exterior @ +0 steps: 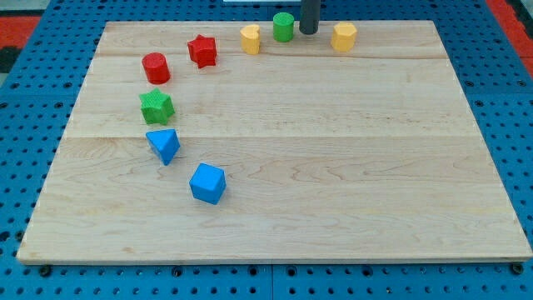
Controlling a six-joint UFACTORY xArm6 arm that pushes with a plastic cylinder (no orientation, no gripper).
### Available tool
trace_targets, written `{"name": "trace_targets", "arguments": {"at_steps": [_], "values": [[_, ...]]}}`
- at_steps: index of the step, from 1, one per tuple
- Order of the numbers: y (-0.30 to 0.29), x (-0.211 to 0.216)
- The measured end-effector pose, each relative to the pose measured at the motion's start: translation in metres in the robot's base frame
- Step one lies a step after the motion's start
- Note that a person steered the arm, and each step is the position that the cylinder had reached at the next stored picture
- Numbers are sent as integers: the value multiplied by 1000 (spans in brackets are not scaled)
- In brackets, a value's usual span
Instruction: Push green circle closer to yellow heart
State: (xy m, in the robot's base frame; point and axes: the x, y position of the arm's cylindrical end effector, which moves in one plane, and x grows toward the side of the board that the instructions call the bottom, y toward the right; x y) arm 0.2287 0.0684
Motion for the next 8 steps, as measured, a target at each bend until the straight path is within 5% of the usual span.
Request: {"name": "trace_targets", "arguments": {"at_steps": [3, 4, 8], "values": [[-32, 26], [33, -20], [-40, -36]]}}
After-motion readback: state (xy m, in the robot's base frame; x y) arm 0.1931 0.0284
